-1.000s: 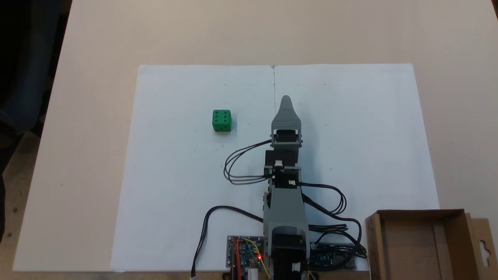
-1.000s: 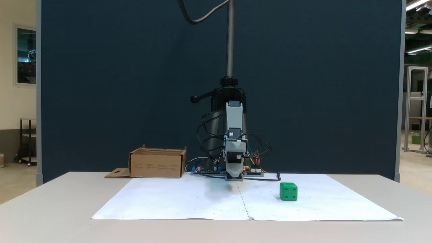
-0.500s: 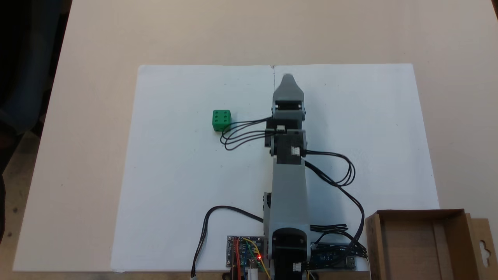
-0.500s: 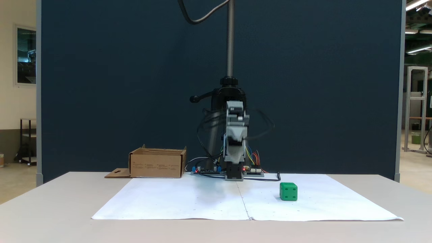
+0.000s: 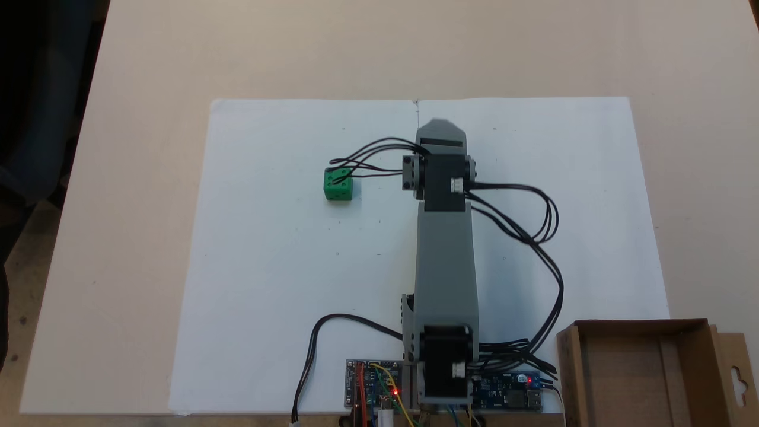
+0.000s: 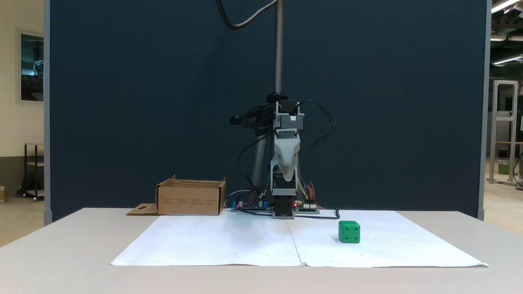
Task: Grasp a green dice and put it in the bin.
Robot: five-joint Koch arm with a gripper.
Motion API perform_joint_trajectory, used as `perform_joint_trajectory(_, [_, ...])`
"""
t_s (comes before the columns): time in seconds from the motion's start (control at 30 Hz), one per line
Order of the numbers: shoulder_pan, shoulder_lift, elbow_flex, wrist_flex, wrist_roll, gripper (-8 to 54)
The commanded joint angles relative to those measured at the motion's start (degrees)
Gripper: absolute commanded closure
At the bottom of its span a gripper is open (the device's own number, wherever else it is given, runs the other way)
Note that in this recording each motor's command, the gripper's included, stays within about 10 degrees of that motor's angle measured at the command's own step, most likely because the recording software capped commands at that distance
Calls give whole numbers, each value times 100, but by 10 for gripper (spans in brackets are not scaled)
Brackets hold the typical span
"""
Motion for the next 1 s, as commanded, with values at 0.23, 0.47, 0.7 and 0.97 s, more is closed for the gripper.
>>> perform_joint_trajectory(0.23, [-967, -378, -571, 1644, 1354, 22])
perform_joint_trajectory(0.47, [-1837, -686, -650, 1564, 1740, 23])
perform_joint_trajectory(0.7, [-2145, -1230, -993, 1600, 1837, 24])
perform_joint_trajectory(0.97, [-2153, -1854, -1345, 1740, 2074, 23])
